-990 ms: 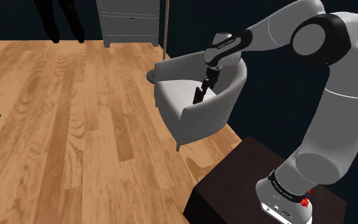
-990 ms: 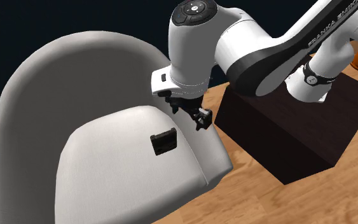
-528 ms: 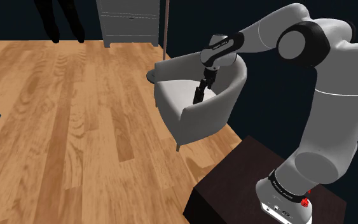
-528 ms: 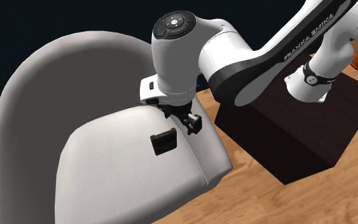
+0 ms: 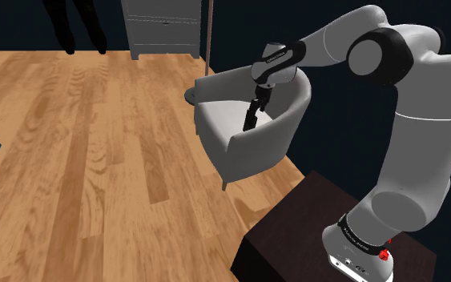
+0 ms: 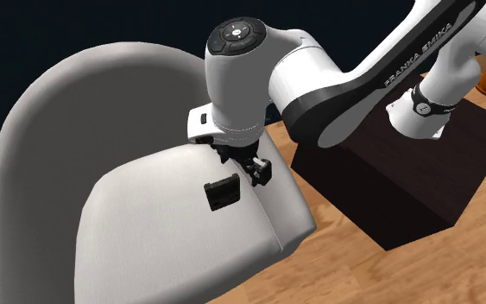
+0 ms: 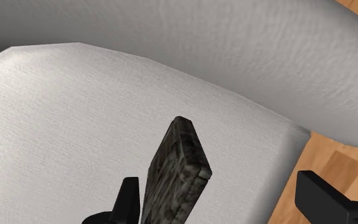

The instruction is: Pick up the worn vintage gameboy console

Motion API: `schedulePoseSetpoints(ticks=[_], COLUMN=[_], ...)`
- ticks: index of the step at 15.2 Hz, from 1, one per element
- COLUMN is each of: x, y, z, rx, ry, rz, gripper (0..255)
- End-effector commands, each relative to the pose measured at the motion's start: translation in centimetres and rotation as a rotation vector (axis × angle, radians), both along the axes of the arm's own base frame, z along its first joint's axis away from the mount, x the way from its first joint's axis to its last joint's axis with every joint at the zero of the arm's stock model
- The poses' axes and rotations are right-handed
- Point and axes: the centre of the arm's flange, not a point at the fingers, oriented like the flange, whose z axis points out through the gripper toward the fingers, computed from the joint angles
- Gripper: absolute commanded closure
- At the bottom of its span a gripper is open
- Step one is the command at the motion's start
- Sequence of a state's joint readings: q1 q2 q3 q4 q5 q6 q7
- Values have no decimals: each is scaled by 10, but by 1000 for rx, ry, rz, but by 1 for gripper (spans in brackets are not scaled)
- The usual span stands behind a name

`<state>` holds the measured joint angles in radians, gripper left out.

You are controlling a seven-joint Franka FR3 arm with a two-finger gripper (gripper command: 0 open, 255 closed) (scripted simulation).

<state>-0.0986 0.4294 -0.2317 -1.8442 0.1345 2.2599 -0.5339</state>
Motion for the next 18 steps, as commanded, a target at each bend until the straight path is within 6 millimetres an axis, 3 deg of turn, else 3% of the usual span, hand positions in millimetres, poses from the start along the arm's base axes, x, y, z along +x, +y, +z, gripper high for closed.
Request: schedulePoseSetpoints(ticks=[1,6,7,18], x=[8,6,-3,-3], y=[1,-3,-6,-6], z=[-42,-45,-47,11], rx=[-20,-21,-21,-21], ry=[1,1,1,1], rz=[3,3,2,2], gripper=[255,255,255,255])
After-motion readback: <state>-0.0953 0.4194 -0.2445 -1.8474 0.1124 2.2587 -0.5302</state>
